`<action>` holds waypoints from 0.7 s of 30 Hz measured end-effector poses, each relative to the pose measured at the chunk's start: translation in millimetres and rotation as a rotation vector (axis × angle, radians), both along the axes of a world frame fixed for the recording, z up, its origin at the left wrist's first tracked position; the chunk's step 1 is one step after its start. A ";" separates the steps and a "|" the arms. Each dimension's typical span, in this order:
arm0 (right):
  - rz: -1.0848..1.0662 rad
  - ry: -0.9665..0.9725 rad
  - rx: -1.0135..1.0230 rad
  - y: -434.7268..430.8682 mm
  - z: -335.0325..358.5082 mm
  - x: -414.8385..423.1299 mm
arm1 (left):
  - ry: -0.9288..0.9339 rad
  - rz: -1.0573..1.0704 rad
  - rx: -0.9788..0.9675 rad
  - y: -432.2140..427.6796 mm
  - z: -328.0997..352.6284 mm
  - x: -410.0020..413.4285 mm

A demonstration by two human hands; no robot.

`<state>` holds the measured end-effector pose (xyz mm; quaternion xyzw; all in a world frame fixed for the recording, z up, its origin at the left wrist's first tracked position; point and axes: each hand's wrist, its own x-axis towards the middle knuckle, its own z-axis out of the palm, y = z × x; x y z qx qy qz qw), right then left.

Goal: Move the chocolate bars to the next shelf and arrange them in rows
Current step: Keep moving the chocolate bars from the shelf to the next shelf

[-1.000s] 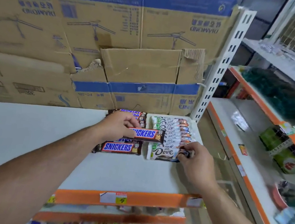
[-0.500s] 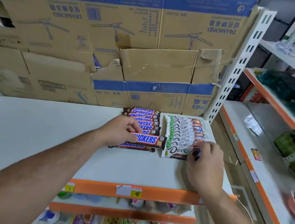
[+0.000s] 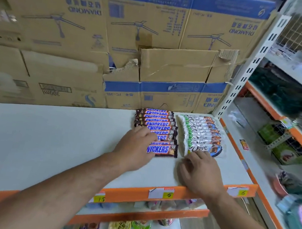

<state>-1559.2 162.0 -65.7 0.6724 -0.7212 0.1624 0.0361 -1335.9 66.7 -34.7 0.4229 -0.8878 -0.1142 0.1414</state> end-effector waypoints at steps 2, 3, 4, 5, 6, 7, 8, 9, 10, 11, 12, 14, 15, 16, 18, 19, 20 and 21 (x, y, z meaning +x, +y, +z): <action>-0.023 -0.012 -0.017 -0.4 -0.8 1.7 | -0.045 -0.054 -0.063 -1.2 -7.0 2.2; -0.032 -0.020 -0.024 -1.0 -1.3 2.2 | -0.063 -0.070 -0.076 -1.6 -9.3 2.9; -0.041 -0.028 -0.027 -1.2 -1.2 2.7 | -0.069 -0.078 -0.082 -2.0 -10.5 3.2; -0.049 -0.035 -0.026 -1.4 -1.1 3.0 | -0.069 -0.078 -0.085 -1.9 -10.4 3.0; -0.057 -0.036 -0.020 -1.5 -1.0 3.3 | -0.071 -0.076 -0.084 -1.6 -9.2 2.3; -0.063 -0.031 -0.011 -1.4 -0.6 3.8 | -0.080 -0.074 -0.081 -1.4 -7.9 1.4; -0.066 -0.026 -0.002 -1.3 -0.4 4.3 | -0.092 -0.071 -0.078 -1.2 -6.4 0.5; -0.065 -0.022 0.000 -1.4 -0.6 4.5 | -0.102 -0.067 -0.072 -1.1 -5.3 -0.1; -0.064 -0.020 0.001 -1.3 -0.7 4.4 | -0.105 -0.062 -0.068 -0.5 -4.5 -0.4; -0.063 -0.019 0.001 -1.5 -0.7 4.2 | -0.105 -0.057 -0.066 0.4 -4.1 -0.5; -0.063 -0.017 0.001 -1.7 -0.8 3.8 | -0.106 -0.052 -0.068 1.7 -4.2 -0.4; -0.060 -0.012 0.004 -1.5 -0.7 3.0 | -0.113 -0.038 -0.073 4.8 -4.2 -1.3; -0.056 -0.010 0.010 -1.0 -0.1 3.3 | -0.119 -0.025 -0.075 6.5 -3.5 -2.0; -0.053 -0.005 0.019 -0.7 0.3 3.3 | -0.128 -0.014 -0.076 7.4 -3.1 -3.1; -0.041 0.006 0.021 0.0 1.1 2.7 | -0.154 0.009 -0.084 10.2 -1.4 -6.3; -0.033 0.004 0.020 0.9 2.1 2.7 | -0.165 0.021 -0.089 12.8 -0.8 -7.6; -0.028 -0.001 0.020 1.9 3.3 2.4 | -0.166 0.036 -0.088 15.9 -0.4 -8.3; -0.026 -0.006 0.021 2.5 4.3 2.3 | -0.155 0.062 -0.082 19.9 0.0 -7.9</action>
